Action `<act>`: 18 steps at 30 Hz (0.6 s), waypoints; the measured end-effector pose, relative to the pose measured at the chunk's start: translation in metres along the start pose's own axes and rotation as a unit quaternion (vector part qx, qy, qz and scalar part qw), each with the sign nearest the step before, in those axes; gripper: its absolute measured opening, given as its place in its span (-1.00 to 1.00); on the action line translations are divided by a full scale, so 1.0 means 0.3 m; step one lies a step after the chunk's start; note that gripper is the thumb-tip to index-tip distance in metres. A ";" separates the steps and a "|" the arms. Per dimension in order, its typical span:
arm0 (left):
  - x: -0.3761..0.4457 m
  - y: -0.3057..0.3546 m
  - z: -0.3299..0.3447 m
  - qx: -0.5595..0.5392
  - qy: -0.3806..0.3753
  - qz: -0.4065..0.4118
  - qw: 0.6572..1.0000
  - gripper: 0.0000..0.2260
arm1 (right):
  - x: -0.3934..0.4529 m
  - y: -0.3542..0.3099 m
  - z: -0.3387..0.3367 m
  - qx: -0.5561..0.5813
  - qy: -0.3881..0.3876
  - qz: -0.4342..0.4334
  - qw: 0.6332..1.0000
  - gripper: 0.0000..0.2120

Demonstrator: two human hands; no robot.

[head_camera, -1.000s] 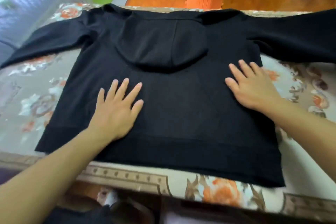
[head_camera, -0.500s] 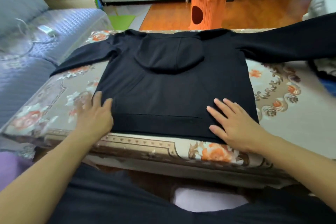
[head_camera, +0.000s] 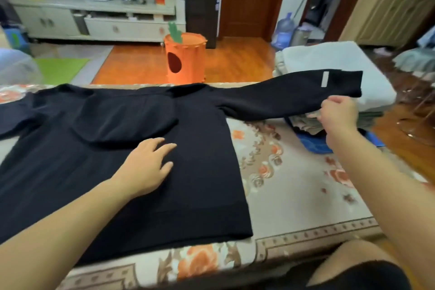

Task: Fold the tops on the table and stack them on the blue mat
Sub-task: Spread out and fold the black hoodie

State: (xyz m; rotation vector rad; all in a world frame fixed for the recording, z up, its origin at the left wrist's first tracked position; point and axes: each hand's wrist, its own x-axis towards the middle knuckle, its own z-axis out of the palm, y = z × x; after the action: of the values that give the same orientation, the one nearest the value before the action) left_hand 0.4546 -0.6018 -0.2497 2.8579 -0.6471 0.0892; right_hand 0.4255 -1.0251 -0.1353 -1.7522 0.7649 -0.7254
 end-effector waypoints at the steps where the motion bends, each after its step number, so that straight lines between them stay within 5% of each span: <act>1: 0.049 -0.014 0.022 0.039 -0.009 -0.009 0.999 -0.47 | 0.073 -0.008 0.000 -0.025 0.033 0.015 0.999 -0.61; 4: 0.179 -0.046 0.052 0.105 0.001 -0.058 0.993 -0.39 | 0.220 -0.027 0.027 -0.047 0.079 0.074 0.993 -0.42; 8: 0.226 -0.092 0.128 0.059 -0.033 -0.167 0.984 -0.41 | 0.291 -0.003 0.044 0.055 0.114 0.184 0.975 -0.20; 11: 0.204 -0.109 0.172 0.078 -0.024 -0.167 0.983 -0.41 | 0.255 0.004 0.068 0.121 0.131 0.134 0.975 -0.49; 14: 0.205 -0.109 0.168 0.089 -0.017 -0.169 0.981 -0.41 | 0.194 -0.118 0.159 0.216 0.058 0.033 0.974 -0.71; 18: 0.205 -0.101 0.151 0.097 -0.026 -0.173 0.980 -0.42 | 0.279 -0.244 0.354 0.243 -0.061 0.087 0.964 -0.80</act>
State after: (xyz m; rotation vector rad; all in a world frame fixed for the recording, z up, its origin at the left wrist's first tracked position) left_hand 0.5236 -0.6107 -0.2931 3.1217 -0.1464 0.0223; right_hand 0.5703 -1.0117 -0.0851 -1.2545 0.5877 -0.6161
